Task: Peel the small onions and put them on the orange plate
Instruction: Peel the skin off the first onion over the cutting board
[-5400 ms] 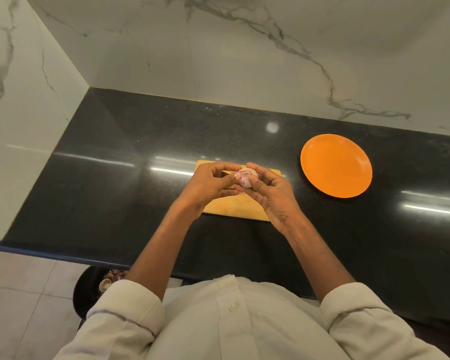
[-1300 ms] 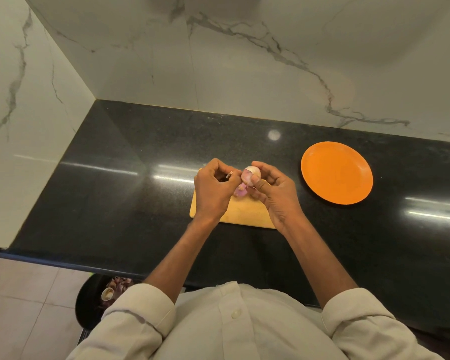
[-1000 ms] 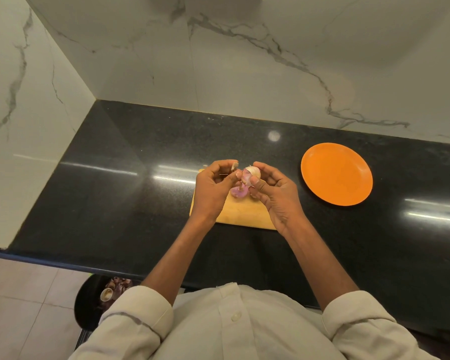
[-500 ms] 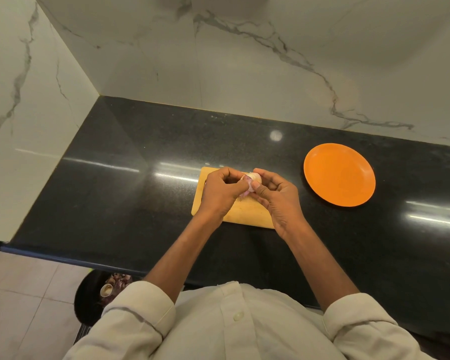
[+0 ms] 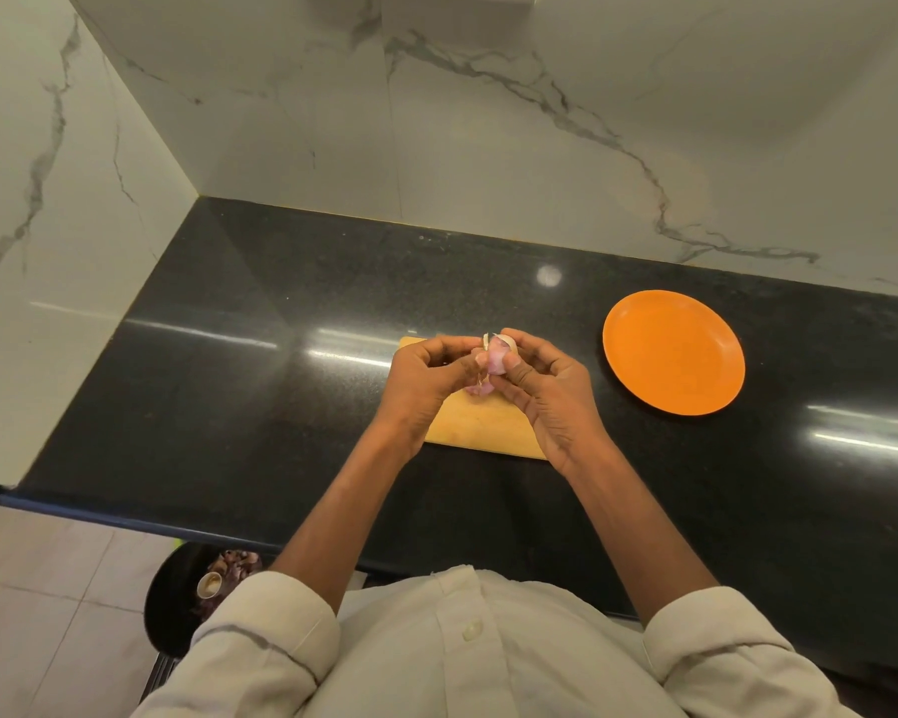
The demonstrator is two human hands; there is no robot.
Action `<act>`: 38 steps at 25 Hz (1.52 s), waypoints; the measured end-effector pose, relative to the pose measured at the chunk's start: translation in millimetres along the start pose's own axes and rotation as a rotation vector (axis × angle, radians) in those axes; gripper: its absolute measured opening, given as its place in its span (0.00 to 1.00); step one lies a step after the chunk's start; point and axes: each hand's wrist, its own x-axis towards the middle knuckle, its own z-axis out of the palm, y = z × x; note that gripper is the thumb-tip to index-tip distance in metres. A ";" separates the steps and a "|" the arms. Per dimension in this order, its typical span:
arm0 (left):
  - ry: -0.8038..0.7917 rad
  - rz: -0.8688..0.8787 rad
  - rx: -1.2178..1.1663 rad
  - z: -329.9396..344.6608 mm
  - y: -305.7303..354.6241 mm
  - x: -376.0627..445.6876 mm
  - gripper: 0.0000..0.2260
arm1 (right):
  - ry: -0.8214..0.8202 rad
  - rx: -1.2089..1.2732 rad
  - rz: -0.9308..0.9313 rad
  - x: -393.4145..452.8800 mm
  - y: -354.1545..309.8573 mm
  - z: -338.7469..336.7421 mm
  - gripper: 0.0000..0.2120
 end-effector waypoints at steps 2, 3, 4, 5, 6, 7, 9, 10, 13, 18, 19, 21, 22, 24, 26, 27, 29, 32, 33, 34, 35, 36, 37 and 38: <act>0.020 0.024 0.015 -0.4 -1.0 1.5 0.09 | -0.014 0.030 0.021 -0.6 -1.1 0.9 0.15; 0.029 0.033 0.022 -0.5 -1.4 2.2 0.09 | -0.018 0.048 0.035 -0.6 -1.9 0.9 0.15; 0.032 0.040 0.034 -0.5 -2.0 2.7 0.09 | -0.018 0.066 0.054 -0.1 -2.5 0.8 0.15; 0.032 0.043 0.045 0.3 -2.6 2.8 0.09 | -0.019 0.087 0.077 0.3 -2.9 0.6 0.15; 0.034 0.041 0.052 1.2 -3.3 2.7 0.09 | -0.022 0.111 0.103 0.6 -3.1 0.4 0.14; 0.037 0.034 0.054 1.8 -3.8 2.4 0.09 | -0.029 0.133 0.127 0.7 -2.7 -0.3 0.14; 0.007 0.002 0.052 -1.3 -5.3 1.8 0.09 | -0.048 0.149 0.168 0.9 -1.6 -2.8 0.13; -0.032 -0.023 0.056 -5.1 -6.6 1.3 0.08 | -0.056 0.133 0.188 1.0 -0.6 -4.8 0.13; -0.102 -0.117 0.107 -21.4 -16.4 -3.9 0.07 | -0.068 -0.003 0.246 1.5 9.0 -9.7 0.12; -0.055 -0.184 0.305 -40.2 -43.9 -14.0 0.07 | -0.013 -0.173 0.346 1.2 39.4 -7.7 0.11; -0.059 -0.174 0.323 -41.6 -46.1 -15.7 0.08 | -0.010 -0.187 0.352 0.2 43.2 -6.7 0.11; -0.068 -0.135 0.346 -40.5 -48.2 -18.2 0.10 | -0.013 -0.224 0.347 -1.0 48.8 -3.9 0.10; -0.059 -0.113 0.354 -38.5 -48.4 -19.9 0.11 | -0.015 -0.246 0.337 -1.8 51.3 -1.7 0.10; -0.010 -0.070 0.370 -35.3 -50.5 -21.2 0.10 | -0.018 -0.256 0.313 -2.9 56.0 2.3 0.10; 0.033 -0.027 0.381 -35.2 -52.7 -21.4 0.08 | -0.034 -0.238 0.271 -3.4 58.2 4.0 0.11; 0.042 -0.006 0.384 -35.4 -52.6 -21.5 0.08 | -0.042 -0.228 0.247 -3.5 58.0 4.0 0.11; 0.046 0.055 0.411 -35.3 -50.5 -21.0 0.07 | -0.036 -0.232 0.200 -2.2 55.9 3.5 0.13; 0.027 0.192 0.496 -28.9 -43.2 -20.5 0.07 | 0.003 -0.272 0.138 -0.1 50.0 3.9 0.16; 0.028 0.228 0.517 -26.3 -41.7 -19.7 0.06 | 0.004 -0.277 0.120 0.8 48.0 3.9 0.16; 0.039 0.257 0.541 -24.3 -41.0 -18.3 0.07 | 0.000 -0.281 0.105 2.1 46.3 3.4 0.16; 0.053 0.277 0.566 -22.9 -40.7 -17.2 0.07 | -0.006 -0.284 0.093 3.0 44.7 2.4 0.16; 0.072 0.290 0.592 -21.8 -41.4 -15.9 0.08 | -0.009 -0.286 0.083 3.8 43.3 1.4 0.16; 0.089 0.301 0.618 -20.5 -42.1 -15.0 0.10 | -0.012 -0.285 0.075 4.0 42.1 0.6 0.15; 0.105 0.309 0.640 -18.7 -42.6 -15.0 0.10 | -0.014 -0.281 0.069 4.0 41.8 -0.2 0.15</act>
